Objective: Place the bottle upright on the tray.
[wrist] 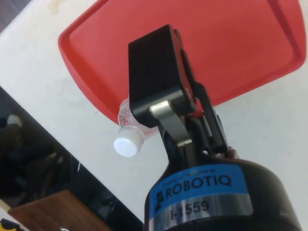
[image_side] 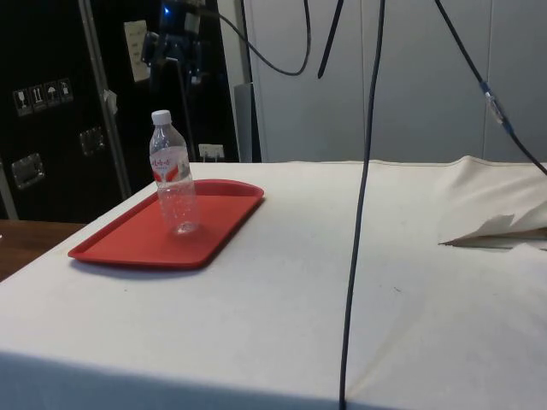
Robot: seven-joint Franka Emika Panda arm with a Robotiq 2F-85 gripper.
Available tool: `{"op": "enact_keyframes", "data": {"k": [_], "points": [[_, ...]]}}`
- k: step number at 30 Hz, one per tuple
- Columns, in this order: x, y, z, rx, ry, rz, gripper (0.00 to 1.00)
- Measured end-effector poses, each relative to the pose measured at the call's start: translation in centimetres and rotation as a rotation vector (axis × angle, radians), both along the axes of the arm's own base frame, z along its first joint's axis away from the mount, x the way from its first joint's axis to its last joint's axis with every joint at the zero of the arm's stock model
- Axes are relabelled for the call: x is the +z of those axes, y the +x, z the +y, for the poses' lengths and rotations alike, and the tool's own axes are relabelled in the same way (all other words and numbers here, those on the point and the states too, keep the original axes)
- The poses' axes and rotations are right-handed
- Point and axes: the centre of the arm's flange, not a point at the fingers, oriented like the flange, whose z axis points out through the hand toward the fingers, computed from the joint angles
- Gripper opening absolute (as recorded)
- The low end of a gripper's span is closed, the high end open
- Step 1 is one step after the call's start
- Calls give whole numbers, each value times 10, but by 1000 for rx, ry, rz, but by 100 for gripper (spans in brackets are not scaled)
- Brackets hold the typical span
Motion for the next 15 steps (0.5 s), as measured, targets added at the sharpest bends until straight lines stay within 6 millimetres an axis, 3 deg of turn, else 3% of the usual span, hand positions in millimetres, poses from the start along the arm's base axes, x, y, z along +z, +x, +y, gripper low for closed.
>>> {"op": "enact_keyframes", "data": {"k": [15], "points": [[18,-9,-8,2,-31,6,100]]}}
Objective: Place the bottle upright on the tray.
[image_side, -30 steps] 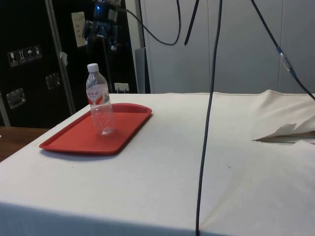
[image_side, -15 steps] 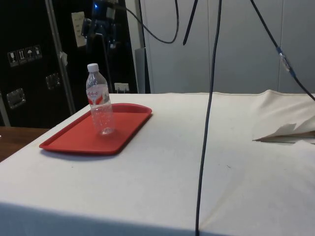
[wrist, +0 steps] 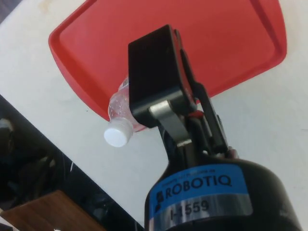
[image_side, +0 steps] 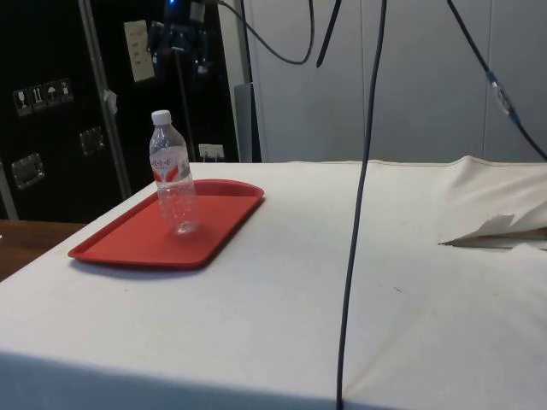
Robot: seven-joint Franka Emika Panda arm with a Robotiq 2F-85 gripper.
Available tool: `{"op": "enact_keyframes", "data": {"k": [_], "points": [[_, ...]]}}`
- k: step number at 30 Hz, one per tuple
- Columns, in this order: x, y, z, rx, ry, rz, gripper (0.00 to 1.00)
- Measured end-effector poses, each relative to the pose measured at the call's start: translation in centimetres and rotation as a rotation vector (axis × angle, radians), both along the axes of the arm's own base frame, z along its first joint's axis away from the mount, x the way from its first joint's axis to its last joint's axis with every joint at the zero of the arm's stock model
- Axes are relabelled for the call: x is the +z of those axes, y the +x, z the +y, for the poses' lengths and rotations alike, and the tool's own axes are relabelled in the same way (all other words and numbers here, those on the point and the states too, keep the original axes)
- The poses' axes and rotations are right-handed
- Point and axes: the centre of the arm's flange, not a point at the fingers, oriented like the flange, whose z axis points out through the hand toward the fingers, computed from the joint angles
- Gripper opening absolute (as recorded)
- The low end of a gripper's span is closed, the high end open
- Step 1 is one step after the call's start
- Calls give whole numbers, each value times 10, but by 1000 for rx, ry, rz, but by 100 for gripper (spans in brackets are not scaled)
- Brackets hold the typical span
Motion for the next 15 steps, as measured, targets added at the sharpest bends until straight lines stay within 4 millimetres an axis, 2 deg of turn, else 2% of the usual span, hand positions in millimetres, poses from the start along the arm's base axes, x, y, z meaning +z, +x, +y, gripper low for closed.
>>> {"op": "enact_keyframes", "data": {"k": [15], "points": [[13,-12,-7,7,10,-13,100]]}}
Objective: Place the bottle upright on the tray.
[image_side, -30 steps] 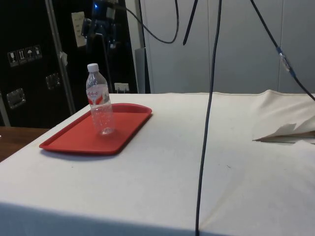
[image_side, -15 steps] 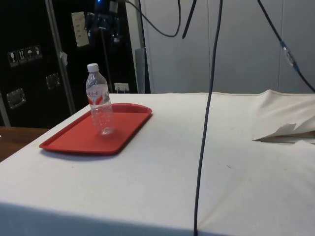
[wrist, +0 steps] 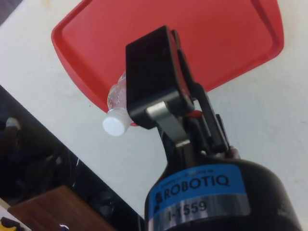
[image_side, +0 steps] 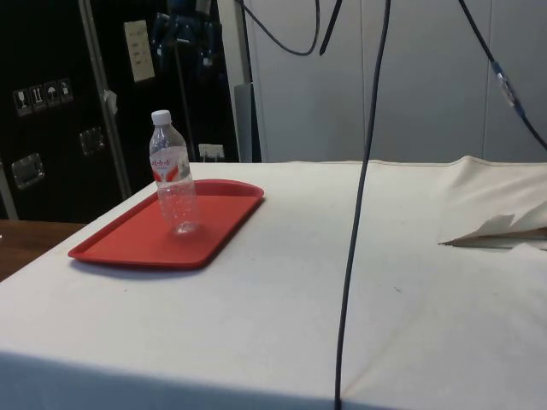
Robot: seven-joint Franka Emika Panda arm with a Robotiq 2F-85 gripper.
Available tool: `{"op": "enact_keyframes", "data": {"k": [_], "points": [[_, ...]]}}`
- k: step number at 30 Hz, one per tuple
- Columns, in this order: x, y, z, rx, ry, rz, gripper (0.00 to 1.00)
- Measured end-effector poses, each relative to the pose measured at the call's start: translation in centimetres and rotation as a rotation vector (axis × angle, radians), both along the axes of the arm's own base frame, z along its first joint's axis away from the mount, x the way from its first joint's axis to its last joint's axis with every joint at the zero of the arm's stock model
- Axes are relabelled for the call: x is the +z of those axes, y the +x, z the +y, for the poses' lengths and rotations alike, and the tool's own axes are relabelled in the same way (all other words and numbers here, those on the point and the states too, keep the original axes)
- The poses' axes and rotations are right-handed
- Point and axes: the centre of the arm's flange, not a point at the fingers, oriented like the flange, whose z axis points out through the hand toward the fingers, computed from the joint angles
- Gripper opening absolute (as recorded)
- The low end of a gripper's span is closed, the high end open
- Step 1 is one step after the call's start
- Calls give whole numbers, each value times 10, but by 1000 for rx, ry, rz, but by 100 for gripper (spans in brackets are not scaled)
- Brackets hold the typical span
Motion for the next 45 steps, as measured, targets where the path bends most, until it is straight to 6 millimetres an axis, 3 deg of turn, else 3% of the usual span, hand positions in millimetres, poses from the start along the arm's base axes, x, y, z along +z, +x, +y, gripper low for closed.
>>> {"op": "enact_keyframes", "data": {"k": [45], "points": [[15,-30,-18,114,-121,40,100]]}}
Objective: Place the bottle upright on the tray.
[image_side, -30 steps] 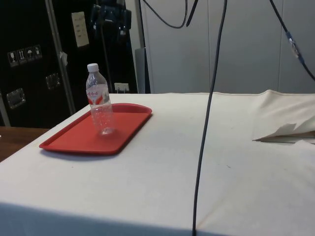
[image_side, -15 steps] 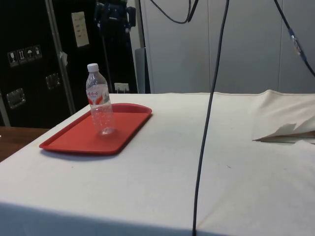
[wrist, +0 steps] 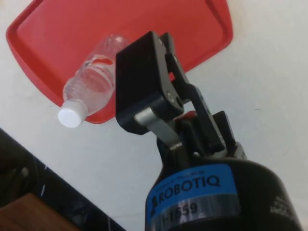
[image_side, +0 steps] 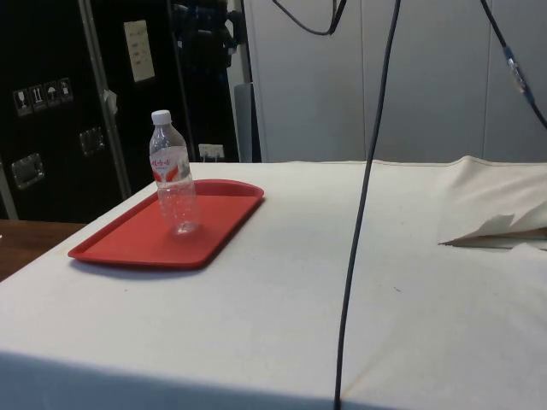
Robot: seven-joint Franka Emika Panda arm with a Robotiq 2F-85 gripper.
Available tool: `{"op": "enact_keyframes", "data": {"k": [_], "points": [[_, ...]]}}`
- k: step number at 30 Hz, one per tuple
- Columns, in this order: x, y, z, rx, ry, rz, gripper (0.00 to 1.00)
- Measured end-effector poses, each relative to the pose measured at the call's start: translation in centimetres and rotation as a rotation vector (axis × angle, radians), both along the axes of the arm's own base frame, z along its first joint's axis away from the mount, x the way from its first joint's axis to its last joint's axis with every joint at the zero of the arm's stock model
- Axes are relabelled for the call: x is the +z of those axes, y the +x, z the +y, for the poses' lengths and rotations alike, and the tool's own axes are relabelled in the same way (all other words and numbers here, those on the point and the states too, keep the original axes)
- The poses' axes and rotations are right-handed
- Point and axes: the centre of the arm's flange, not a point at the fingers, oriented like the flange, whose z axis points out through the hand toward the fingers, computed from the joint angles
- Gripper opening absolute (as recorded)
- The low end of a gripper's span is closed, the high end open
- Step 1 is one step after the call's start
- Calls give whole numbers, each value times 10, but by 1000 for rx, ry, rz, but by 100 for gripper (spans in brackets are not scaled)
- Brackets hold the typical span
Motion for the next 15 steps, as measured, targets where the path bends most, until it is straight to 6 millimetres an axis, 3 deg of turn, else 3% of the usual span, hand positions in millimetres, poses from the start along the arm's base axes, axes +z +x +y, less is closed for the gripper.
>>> {"op": "enact_keyframes", "data": {"k": [15], "points": [[1,-4,-2,38,-67,30,100]]}}
